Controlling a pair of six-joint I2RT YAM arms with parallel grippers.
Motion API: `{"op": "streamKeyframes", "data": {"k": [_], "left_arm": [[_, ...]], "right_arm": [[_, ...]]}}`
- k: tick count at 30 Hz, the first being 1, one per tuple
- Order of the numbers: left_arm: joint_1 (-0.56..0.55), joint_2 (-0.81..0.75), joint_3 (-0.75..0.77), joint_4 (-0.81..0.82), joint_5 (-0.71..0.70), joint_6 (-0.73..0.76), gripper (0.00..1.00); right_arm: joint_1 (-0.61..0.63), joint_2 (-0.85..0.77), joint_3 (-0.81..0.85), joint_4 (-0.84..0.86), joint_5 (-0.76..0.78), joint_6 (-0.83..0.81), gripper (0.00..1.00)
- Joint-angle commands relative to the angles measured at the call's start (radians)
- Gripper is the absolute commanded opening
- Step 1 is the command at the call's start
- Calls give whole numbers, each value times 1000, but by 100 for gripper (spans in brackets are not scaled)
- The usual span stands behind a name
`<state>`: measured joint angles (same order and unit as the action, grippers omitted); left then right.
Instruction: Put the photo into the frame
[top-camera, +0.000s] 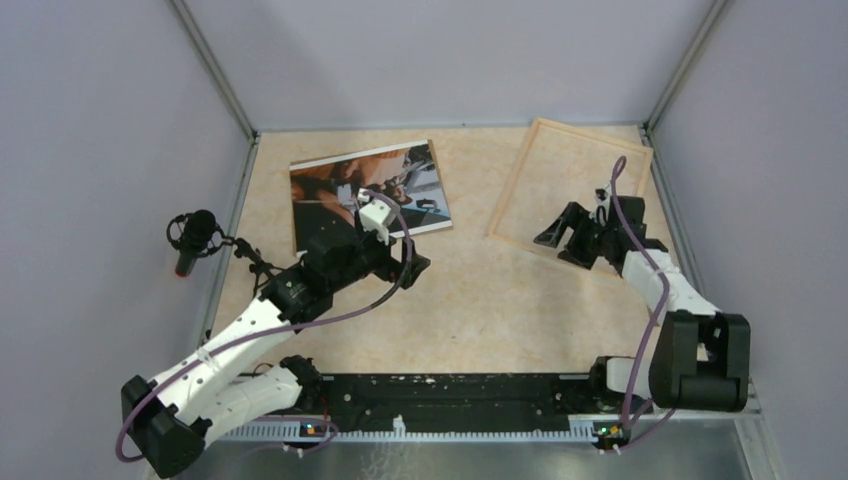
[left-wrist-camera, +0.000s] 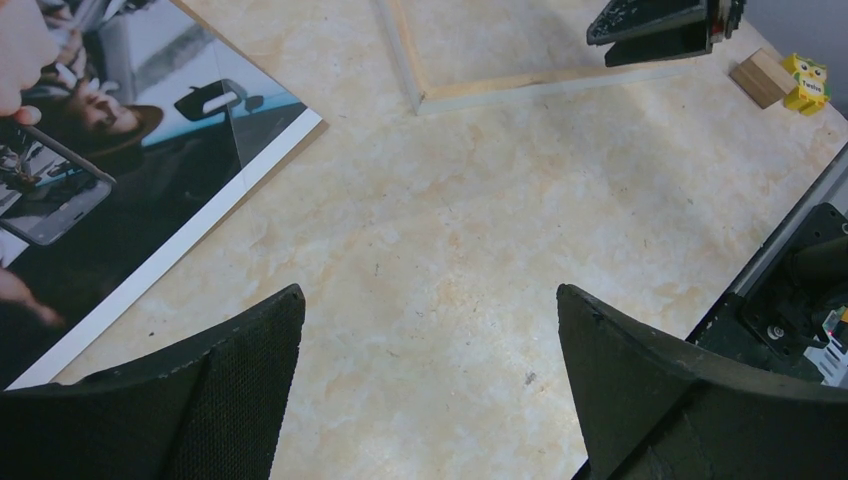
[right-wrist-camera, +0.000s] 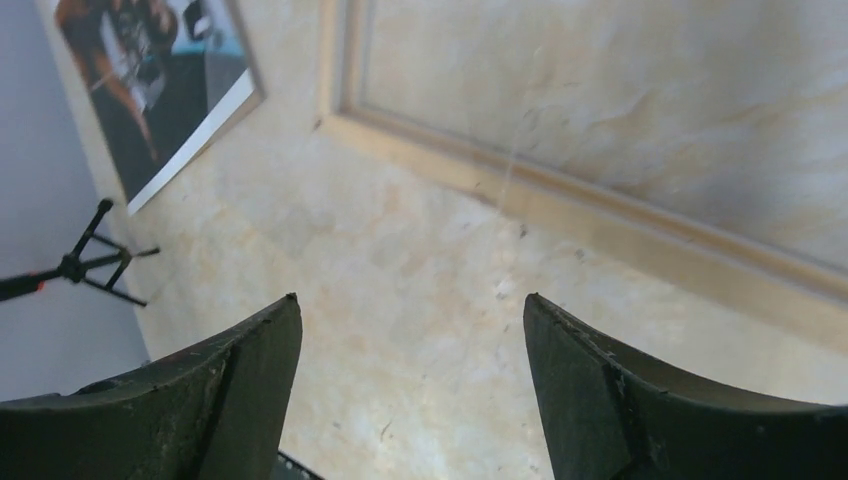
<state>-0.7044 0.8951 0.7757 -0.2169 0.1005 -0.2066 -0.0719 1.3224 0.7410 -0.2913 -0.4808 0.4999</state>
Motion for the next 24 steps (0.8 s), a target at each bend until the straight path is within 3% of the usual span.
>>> {"op": "streamKeyframes", "data": {"k": [1, 7, 15, 24], "left_arm": [[-9, 14, 14, 42, 10, 5, 98], [-9, 23, 13, 39, 11, 3, 98], [-9, 33, 14, 52, 24, -10, 98], [-9, 43, 15, 54, 24, -7, 98]], "right_arm": [[44, -125, -148, 117, -60, 131, 80], [43, -145, -338, 424, -99, 280, 80], [48, 116, -488, 1034, -240, 494, 70], [145, 211, -491, 1243, -94, 572, 60]]}}
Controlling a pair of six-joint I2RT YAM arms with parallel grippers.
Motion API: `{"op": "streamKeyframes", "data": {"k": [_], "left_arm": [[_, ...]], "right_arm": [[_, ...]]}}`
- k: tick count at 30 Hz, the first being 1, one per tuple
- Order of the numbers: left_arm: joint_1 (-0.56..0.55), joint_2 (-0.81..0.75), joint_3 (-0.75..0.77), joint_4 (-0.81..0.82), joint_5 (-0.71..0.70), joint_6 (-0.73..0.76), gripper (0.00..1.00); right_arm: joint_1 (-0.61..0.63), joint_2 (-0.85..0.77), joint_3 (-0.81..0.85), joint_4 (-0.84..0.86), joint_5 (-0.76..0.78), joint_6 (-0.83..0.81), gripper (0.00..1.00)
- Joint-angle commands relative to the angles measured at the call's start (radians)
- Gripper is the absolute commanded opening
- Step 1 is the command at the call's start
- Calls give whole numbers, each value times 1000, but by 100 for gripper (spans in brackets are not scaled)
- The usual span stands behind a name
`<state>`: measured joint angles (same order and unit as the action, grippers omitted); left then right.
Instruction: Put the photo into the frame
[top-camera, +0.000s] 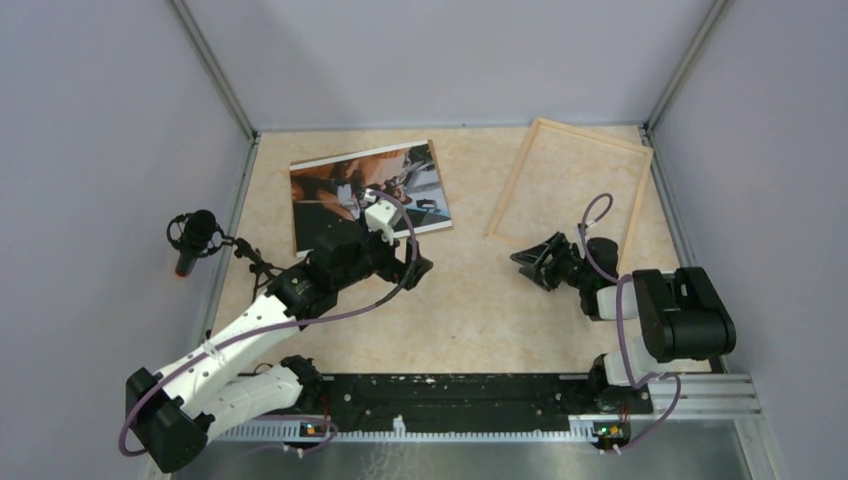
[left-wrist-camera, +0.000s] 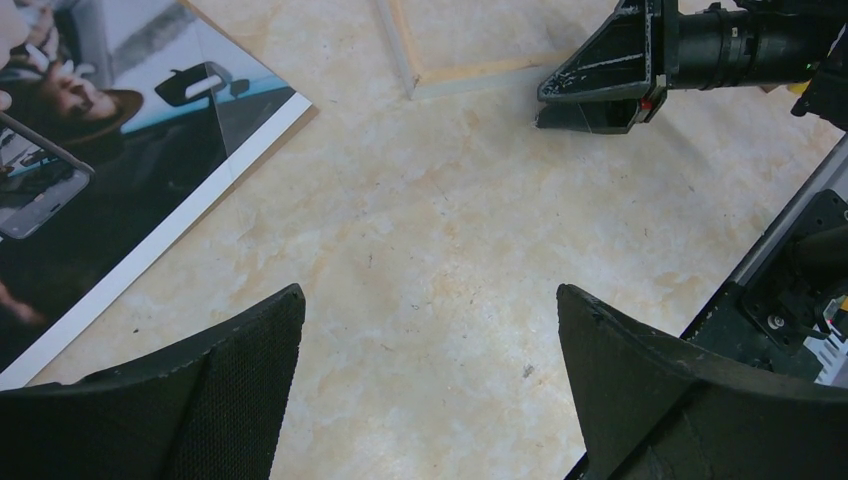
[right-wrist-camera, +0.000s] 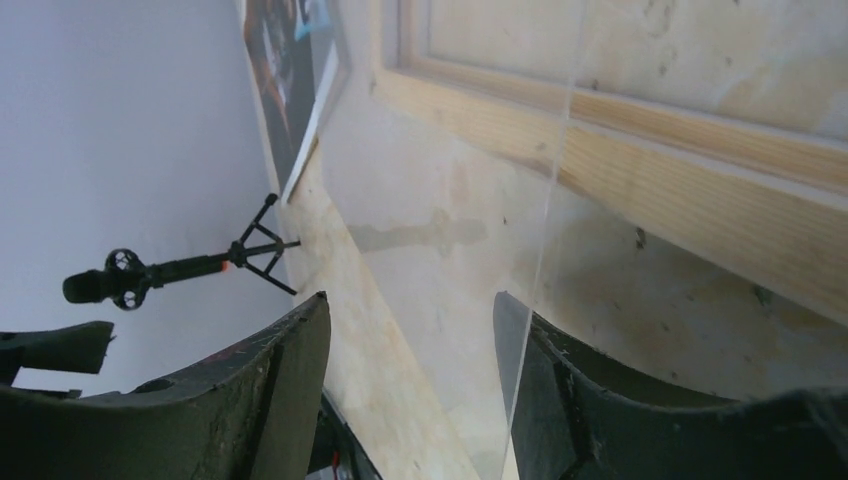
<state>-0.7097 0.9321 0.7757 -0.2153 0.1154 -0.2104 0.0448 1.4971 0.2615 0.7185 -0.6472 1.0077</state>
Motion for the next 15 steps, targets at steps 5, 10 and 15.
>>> {"op": "streamKeyframes", "data": {"k": [5, 10, 15], "left_arm": [[-5, -6, 7, 49, -3, 1, 98], [-4, -10, 7, 48, -9, 6, 98], [-4, -5, 9, 47, -7, 7, 98]], "right_arm": [[39, 111, -36, 399, 126, 131, 61], [46, 233, -33, 509, 134, 160, 59], [68, 348, -37, 688, 126, 219, 42]]}}
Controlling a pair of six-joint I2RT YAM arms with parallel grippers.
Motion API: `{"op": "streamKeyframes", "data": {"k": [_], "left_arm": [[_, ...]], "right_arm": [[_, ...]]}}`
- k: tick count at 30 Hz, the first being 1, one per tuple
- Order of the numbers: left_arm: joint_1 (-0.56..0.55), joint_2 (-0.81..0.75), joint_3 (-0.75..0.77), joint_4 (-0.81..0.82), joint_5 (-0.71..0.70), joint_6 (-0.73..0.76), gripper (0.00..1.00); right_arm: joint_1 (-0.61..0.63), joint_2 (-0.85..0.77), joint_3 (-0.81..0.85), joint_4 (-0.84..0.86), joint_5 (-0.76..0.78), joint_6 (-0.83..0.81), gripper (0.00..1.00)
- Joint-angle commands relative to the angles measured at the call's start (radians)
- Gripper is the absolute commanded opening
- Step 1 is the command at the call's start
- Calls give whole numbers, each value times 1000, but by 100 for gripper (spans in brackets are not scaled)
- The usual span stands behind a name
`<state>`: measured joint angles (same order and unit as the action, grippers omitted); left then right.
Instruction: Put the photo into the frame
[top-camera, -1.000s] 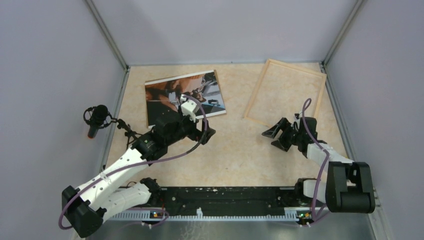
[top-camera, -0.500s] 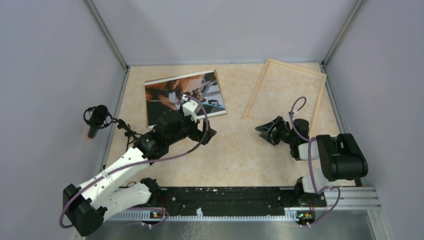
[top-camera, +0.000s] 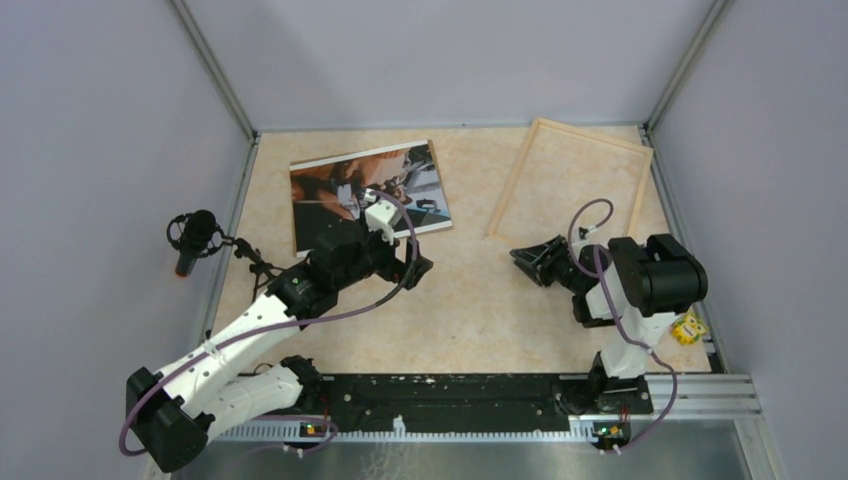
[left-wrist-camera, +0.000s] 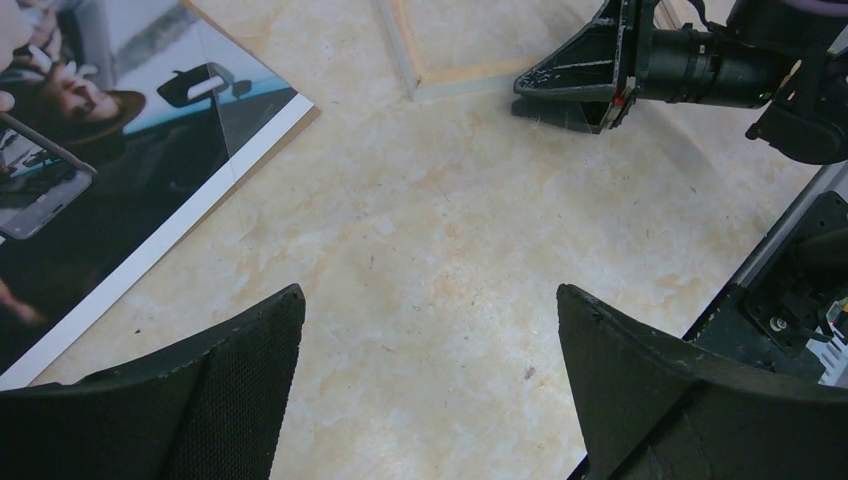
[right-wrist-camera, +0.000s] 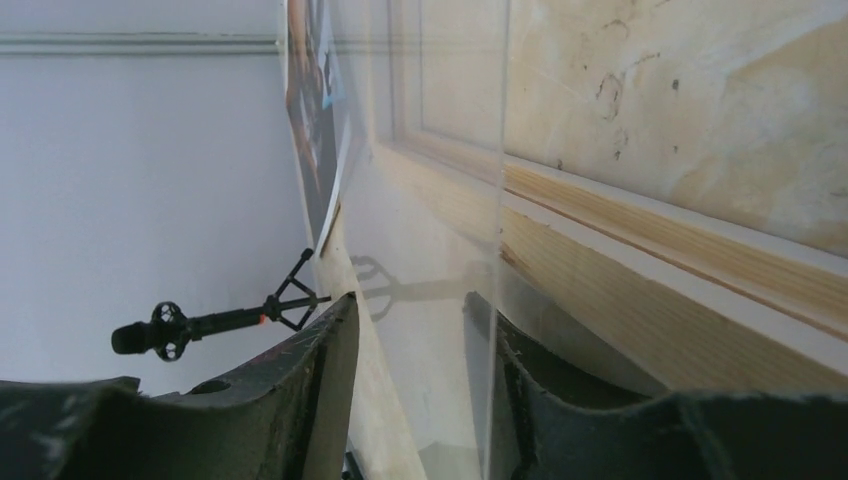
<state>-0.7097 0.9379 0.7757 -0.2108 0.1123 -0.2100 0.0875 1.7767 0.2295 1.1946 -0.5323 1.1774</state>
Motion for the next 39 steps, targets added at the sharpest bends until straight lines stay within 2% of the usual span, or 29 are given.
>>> {"op": "streamKeyframes", "data": {"k": [1, 5, 7, 9, 12, 15, 18, 23, 27, 39], "left_arm": [[-5, -11, 9, 42, -5, 7, 98], [-4, -8, 8, 42, -9, 7, 98], [-4, -6, 9, 41, -10, 8, 98], [-4, -5, 10, 41, -11, 9, 98], [-5, -4, 11, 42, -12, 9, 98], [-4, -3, 10, 41, -10, 9, 98], [-4, -2, 11, 42, -4, 8, 98], [-4, -4, 15, 50, 19, 3, 98], [-4, -4, 14, 54, 33, -5, 98], [-5, 32, 16, 62, 40, -16, 98]], "right_arm": [[31, 78, -4, 229, 11, 53, 39], [38, 51, -1, 222, 12, 46, 25], [38, -4, 10, 145, 6, 23, 17], [39, -88, 35, 8, 5, -26, 11], [38, -243, 112, -330, 20, -162, 1], [37, -364, 204, -639, 56, -297, 0], [22, -421, 289, -831, 66, -392, 0], [-79, -402, 379, -894, -44, -446, 0], [-132, -384, 455, -969, -73, -492, 0], [-315, -322, 530, -1015, -195, -538, 0]]}}
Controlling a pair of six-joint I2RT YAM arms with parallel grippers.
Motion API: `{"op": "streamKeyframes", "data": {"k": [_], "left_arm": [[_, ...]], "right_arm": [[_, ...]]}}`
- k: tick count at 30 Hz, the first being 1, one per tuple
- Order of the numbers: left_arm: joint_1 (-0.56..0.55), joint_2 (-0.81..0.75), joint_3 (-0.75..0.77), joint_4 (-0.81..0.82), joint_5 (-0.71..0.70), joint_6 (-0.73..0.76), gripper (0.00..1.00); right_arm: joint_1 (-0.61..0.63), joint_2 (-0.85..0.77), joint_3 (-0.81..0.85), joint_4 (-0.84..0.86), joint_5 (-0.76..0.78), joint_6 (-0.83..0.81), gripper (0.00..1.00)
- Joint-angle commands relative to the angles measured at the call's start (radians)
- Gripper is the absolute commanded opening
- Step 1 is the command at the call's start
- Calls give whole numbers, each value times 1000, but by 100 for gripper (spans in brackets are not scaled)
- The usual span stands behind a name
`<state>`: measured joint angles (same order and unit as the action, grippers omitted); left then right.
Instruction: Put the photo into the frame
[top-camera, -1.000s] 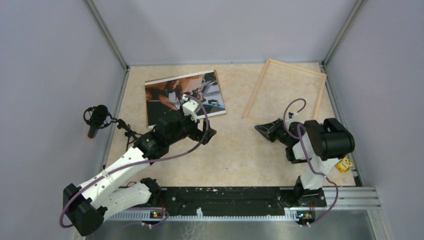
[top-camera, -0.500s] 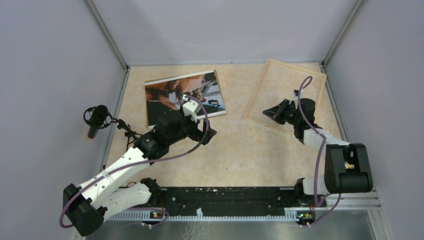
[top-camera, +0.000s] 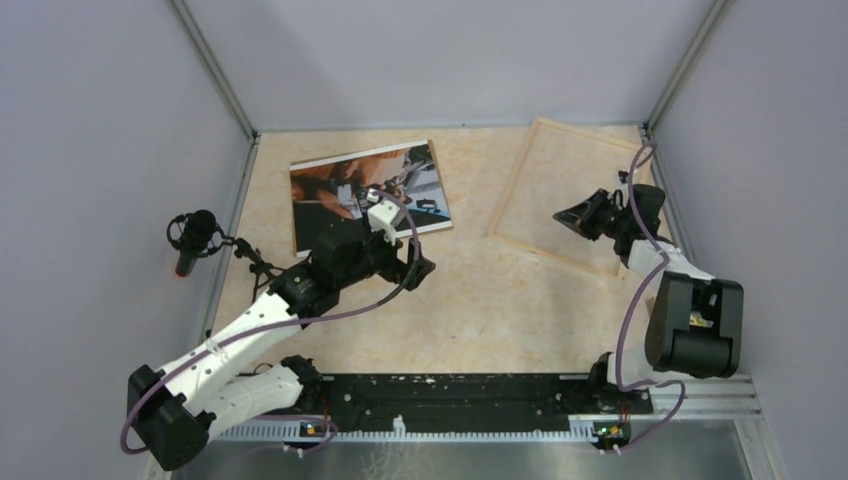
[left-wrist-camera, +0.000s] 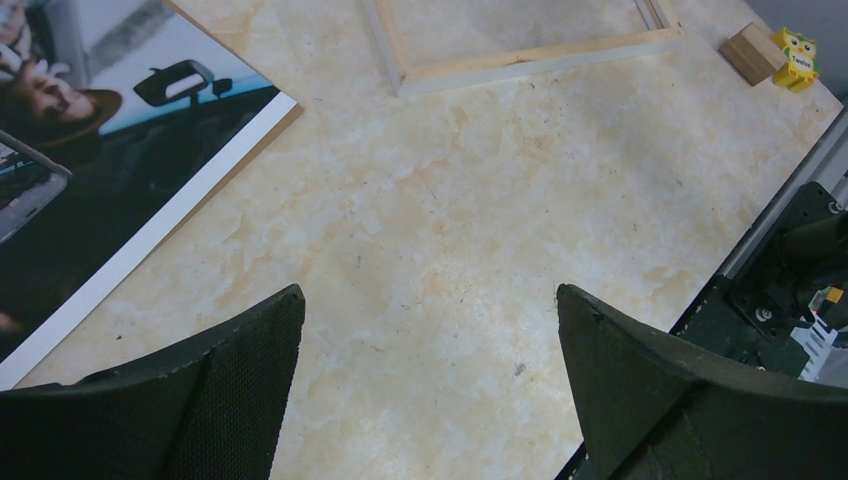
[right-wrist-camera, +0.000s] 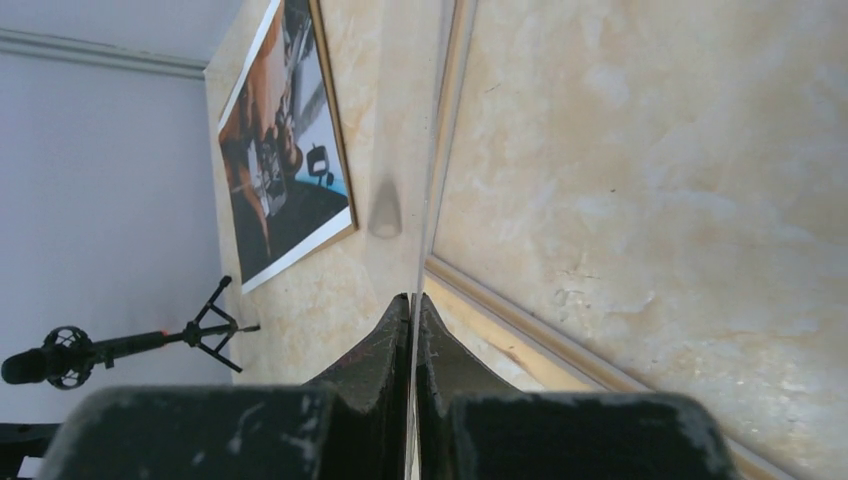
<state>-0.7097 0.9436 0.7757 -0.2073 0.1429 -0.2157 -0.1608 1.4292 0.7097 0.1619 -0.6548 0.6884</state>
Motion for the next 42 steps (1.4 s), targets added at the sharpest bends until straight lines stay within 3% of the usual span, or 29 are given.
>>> {"op": "streamKeyframes", "data": {"k": [1, 9, 20, 28, 42], "left_arm": [[-5, 38, 21, 59, 8, -10, 98], [-6, 140, 156, 2, 13, -39, 98], [-5, 265, 260, 67, 46, -47, 98], [-6, 266, 199, 93, -25, 15, 98], [-45, 263, 142, 126, -11, 12, 98]], "right_arm": [[-83, 33, 52, 22, -89, -49, 0], [-170, 81, 90, 11, -173, -100, 0], [-240, 139, 112, 59, -206, -95, 0], [-280, 141, 104, 62, -232, -110, 0], [-348, 157, 114, 42, -279, -134, 0]]}}
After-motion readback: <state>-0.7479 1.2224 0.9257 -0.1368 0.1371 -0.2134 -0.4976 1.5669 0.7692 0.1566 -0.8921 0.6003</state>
